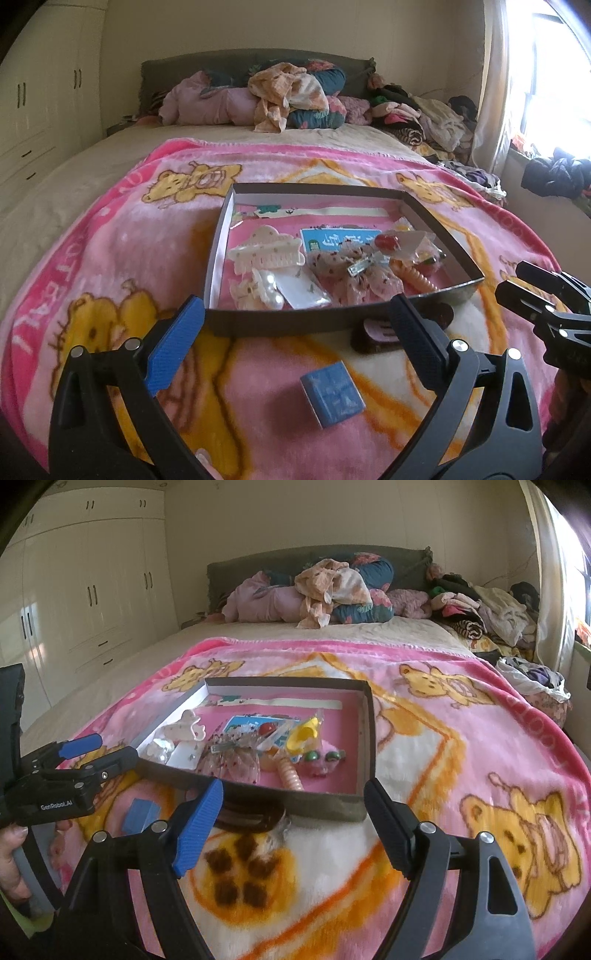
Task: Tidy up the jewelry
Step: 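Move the left tool to the small blue box while the right tool reaches the brown comb clip, then close the left tool on the blue box while the right tool grips the brown comb clip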
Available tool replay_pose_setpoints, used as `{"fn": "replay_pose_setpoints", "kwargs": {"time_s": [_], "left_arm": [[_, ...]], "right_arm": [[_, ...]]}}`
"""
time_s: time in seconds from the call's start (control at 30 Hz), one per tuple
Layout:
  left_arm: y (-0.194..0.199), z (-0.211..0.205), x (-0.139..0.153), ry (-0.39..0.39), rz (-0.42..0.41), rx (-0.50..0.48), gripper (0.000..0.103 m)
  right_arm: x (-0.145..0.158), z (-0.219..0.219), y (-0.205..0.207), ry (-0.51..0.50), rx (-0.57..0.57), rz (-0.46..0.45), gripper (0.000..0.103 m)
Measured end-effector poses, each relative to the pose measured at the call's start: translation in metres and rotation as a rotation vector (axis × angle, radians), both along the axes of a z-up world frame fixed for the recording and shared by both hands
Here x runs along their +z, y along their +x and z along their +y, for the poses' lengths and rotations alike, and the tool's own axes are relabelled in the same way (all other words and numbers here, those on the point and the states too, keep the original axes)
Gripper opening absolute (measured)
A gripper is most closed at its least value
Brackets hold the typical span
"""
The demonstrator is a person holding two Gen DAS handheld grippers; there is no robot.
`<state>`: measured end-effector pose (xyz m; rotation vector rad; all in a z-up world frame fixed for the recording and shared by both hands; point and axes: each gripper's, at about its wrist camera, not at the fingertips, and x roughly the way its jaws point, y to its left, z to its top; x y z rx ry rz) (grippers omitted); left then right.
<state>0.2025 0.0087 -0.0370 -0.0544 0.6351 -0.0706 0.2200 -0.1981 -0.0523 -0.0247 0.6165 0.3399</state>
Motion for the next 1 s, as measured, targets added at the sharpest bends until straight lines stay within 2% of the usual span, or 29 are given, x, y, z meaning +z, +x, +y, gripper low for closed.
{"fn": "replay_pose_setpoints", "kwargs": {"time_s": [0.5, 0.8, 1.0], "left_arm": [[-0.022, -0.005, -0.015, 0.027, 0.026, -0.015, 0.091], [-0.026, -0.015, -0.029, 0.058, 0.050, -0.050, 0.091], [-0.023, -0.021, -0.044, 0.056, 0.081, -0.072, 0.091]], "right_arm": [[-0.017, -0.001, -0.019, -0.014, 0.005, 0.025, 0.076], [-0.033, -0.003, -0.012, -0.016, -0.006, 0.067, 0.076], [-0.042, -0.002, 0.001, 0.018, -0.003, 0.115, 0.076]]}}
